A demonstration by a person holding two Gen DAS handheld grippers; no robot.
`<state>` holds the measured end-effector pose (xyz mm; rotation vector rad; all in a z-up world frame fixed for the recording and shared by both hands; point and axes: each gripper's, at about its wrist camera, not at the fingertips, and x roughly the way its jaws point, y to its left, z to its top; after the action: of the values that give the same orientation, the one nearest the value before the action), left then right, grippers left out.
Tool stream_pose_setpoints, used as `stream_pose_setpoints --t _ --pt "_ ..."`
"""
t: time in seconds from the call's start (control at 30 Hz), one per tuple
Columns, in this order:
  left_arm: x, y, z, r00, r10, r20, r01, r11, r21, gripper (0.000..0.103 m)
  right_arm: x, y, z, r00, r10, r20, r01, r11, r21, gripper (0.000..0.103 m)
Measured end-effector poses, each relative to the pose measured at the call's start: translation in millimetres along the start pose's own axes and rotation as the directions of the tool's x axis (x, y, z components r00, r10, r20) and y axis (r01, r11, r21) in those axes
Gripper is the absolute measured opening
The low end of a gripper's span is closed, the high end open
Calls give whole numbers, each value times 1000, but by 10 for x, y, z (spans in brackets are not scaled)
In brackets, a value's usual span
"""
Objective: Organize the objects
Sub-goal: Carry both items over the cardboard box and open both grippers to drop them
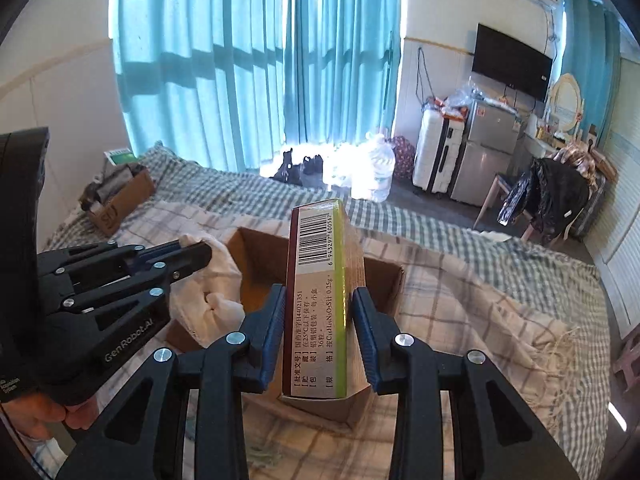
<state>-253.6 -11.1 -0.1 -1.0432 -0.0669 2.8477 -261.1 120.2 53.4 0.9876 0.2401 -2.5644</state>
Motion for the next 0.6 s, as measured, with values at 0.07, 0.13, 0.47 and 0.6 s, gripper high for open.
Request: stream_pose_setpoints --t 0.07,0.13,0.47,0.6 --pt "226 -13 -55 1000 13 -24 -12 1000 11 8 248 -59 -22 999 12 -32 -12 1000 16 33" --pt "415 -9 -143 999 20 -48 -18 1000 22 8 479 -89 -91 998 12 -63 -11 1000 27 33" --pt "579 15 -252 993 -7 -121 3 1000 -30 37 588 -231 -240 998 0 -62 4 998 60 35" --pt "187 14 -113 998 6 -58 -10 997 -70 82 146 -298 -134 999 -36 2 36 997 75 72"
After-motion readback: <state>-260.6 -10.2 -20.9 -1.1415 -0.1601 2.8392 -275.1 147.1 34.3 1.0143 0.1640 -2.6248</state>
